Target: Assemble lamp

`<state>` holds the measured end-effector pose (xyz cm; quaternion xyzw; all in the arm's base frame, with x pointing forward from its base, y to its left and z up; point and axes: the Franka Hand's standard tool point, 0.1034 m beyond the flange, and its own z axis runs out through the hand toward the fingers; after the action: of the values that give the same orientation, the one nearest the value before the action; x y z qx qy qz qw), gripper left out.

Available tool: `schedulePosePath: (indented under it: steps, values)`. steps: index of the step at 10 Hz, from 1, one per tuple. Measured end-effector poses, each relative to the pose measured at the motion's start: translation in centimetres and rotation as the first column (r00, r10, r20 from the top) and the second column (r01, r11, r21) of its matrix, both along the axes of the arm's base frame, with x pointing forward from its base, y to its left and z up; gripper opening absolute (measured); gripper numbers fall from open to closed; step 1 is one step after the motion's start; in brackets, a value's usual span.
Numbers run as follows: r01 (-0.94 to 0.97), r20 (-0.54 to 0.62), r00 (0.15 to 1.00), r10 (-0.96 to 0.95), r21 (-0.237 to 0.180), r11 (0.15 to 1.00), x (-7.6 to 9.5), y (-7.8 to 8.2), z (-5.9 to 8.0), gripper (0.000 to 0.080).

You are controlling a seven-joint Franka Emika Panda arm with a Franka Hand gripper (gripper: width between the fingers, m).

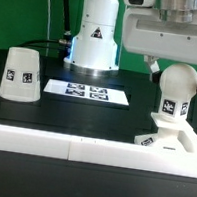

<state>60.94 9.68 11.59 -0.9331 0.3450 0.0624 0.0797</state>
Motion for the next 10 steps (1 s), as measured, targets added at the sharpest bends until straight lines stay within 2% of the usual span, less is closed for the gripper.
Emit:
schedulePosePath:
  steps: [1, 3, 4, 8, 10]
  values:
    - [-0.134, 0.031, 0.99, 0.134, -0.016, 0.991, 0.07, 0.48, 0.25, 0.0698]
    - [-0.317, 0.08, 0.945, 0.317, -0.017, 0.948, 0.1, 1.05, 0.49, 0.0698]
    - [-0.452, 0.11, 0.885, 0.452, -0.026, 0.892, 0.18, 0.91, 0.43, 0.0698]
    - [-0.622, 0.141, 0.771, 0.621, -0.039, 0.782, 0.17, 0.66, 0.31, 0.0698]
    - [-0.777, 0.165, 0.61, 0.775, -0.069, 0.626, 0.24, 0.39, 0.28, 0.0698]
